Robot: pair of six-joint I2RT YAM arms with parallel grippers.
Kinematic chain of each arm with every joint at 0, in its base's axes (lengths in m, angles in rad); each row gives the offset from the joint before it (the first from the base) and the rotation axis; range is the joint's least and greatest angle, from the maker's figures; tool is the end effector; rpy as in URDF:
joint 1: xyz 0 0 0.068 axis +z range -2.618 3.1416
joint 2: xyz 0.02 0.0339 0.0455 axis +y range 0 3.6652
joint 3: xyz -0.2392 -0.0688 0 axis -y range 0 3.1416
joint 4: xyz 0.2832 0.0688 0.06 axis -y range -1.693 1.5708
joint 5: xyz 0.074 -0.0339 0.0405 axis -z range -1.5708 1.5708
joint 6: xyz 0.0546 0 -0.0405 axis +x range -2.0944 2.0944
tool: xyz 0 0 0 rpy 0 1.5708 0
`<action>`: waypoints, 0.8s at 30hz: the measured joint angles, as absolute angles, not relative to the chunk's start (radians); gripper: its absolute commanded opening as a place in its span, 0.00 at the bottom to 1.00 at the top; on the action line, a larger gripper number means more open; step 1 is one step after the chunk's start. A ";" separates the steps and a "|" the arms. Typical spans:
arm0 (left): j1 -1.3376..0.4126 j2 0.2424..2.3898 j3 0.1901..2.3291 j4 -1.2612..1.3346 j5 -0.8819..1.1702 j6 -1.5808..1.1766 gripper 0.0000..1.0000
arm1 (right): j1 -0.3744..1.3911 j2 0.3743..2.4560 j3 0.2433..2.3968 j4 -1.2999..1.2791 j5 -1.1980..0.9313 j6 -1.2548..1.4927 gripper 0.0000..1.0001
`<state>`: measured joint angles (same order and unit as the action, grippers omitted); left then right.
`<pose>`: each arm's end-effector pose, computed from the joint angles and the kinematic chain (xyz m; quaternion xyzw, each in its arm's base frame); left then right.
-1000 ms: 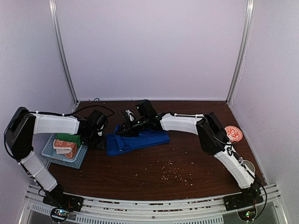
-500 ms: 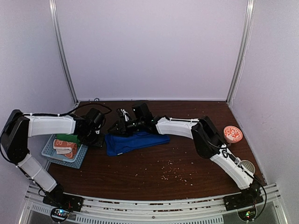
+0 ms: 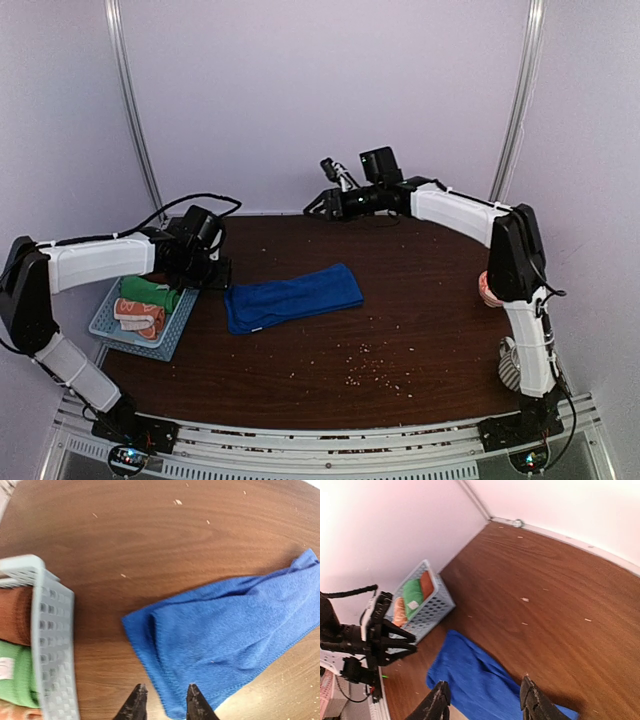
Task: Roll the towels
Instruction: Smooth out the towel at the center of the board.
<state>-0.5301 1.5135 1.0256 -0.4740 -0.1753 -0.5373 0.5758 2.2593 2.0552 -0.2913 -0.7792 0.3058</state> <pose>0.3134 -0.1726 0.1677 -0.0297 0.9503 -0.0800 0.2996 0.4494 0.3375 0.2459 -0.2997 0.7611 0.4972 0.2893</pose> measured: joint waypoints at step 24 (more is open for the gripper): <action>-0.434 1.743 1.038 -0.335 -0.023 -0.619 0.32 | 0.458 2.235 1.731 -0.664 -0.693 -0.109 0.50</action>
<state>-0.4339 1.7432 1.0382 -0.3347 -0.0231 -0.6193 0.4580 2.2353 1.7309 -0.6643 -0.6933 -0.1085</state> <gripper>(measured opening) 0.327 0.494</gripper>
